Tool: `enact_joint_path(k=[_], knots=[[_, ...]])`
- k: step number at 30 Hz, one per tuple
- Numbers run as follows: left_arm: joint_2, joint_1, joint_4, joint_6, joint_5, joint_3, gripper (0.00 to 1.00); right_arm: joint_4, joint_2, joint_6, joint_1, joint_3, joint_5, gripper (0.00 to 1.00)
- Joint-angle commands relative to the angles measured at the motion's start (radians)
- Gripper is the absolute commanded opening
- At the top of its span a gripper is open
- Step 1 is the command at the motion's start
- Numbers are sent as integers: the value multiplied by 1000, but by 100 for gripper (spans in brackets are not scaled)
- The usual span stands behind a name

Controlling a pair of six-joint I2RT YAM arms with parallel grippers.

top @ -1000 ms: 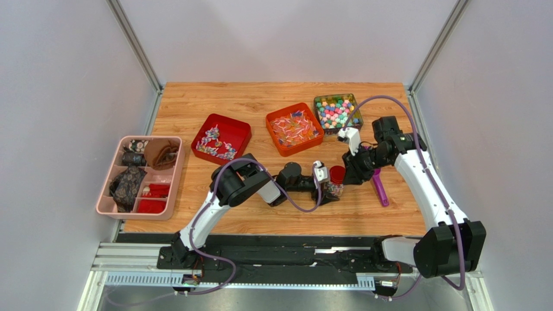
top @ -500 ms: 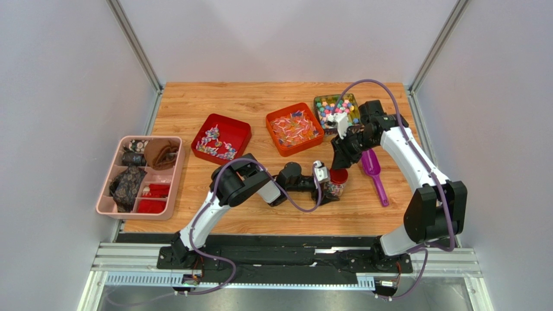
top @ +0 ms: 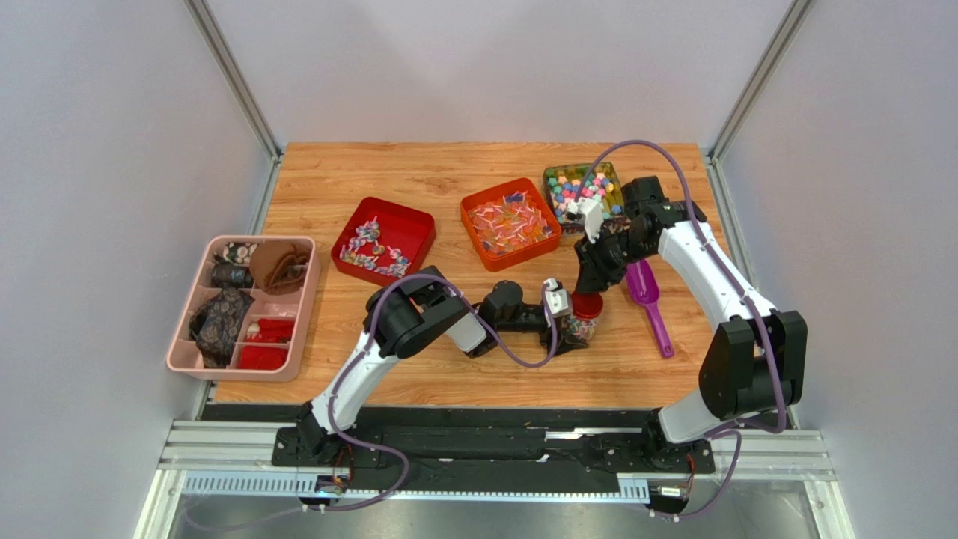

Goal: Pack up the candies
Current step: Screw the bottle lid onto the packing bottle.

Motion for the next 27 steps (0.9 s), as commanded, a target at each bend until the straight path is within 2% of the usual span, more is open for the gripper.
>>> enact_joint_path(k=[1,16,27], knots=[[30,5,-115,-28,-13,-1,10,-31,-30,-14,-1,-47,14,29],[28,5,-121,-25,-11,-1,7,-100,-172,-29,-59,-174,48,22],[28,5,-125,-24,-10,0,6,-130,-245,-4,-56,-208,-25,21]])
